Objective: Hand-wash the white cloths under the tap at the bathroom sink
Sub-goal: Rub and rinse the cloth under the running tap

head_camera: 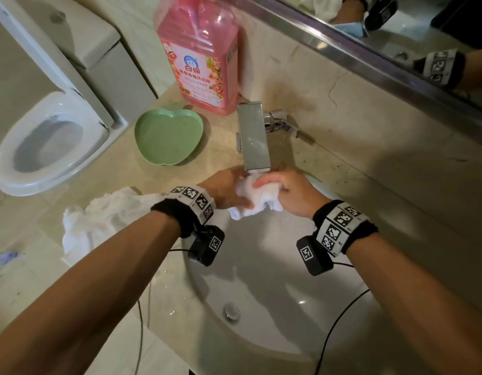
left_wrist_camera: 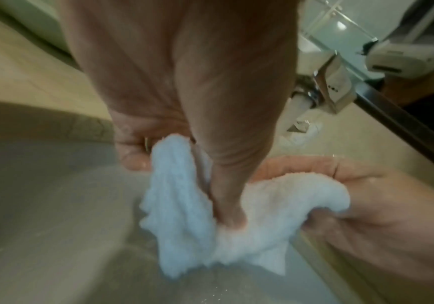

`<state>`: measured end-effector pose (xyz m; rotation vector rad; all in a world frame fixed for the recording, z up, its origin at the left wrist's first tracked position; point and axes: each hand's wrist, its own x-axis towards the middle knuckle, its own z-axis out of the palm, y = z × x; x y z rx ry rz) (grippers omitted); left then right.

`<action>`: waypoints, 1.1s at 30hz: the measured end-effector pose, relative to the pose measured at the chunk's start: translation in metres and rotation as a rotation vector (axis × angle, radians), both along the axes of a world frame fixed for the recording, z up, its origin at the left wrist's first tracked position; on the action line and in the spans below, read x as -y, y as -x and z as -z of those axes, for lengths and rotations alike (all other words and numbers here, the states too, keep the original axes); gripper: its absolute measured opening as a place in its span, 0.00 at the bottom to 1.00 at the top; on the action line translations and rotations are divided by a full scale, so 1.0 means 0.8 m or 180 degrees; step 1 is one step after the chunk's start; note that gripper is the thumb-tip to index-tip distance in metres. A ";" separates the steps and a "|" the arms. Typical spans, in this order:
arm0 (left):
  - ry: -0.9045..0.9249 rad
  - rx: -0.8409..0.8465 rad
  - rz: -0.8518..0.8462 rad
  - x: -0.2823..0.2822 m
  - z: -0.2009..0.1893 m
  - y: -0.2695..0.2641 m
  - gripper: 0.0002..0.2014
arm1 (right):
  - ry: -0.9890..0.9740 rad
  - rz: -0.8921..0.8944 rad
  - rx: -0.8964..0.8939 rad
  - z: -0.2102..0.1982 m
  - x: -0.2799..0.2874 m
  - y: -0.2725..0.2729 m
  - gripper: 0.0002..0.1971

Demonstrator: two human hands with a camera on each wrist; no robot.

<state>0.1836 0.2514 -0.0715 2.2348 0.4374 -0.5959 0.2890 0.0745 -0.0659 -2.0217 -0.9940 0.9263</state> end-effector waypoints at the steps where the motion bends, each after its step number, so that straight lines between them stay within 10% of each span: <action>1: -0.0162 -0.0041 0.0195 0.002 0.001 -0.004 0.26 | 0.0127 -0.0179 0.0024 -0.001 0.001 0.001 0.26; 10: -0.0411 0.0492 0.0337 -0.022 -0.019 0.011 0.16 | 0.0144 0.0369 -0.1234 -0.005 -0.011 0.001 0.21; 14: -0.0513 0.0709 0.0243 -0.036 -0.018 0.025 0.21 | 0.0135 0.0208 -0.0220 0.011 -0.033 0.009 0.30; 20: 0.0026 0.0617 -0.0111 -0.038 -0.020 0.044 0.24 | 0.0345 -0.0163 0.0804 0.019 -0.062 0.029 0.02; 23: 0.0188 -0.0280 -0.0267 -0.034 -0.013 0.044 0.41 | -0.0153 -0.0476 0.1221 0.015 -0.064 0.035 0.18; 28: 0.0143 -0.0556 -0.0334 0.000 -0.006 0.013 0.31 | -0.0122 -0.0252 0.1055 0.022 -0.050 0.021 0.08; 33: 0.1591 -0.0923 -0.0972 0.027 -0.010 -0.010 0.35 | 0.0453 -0.0374 0.1381 0.008 -0.023 0.010 0.29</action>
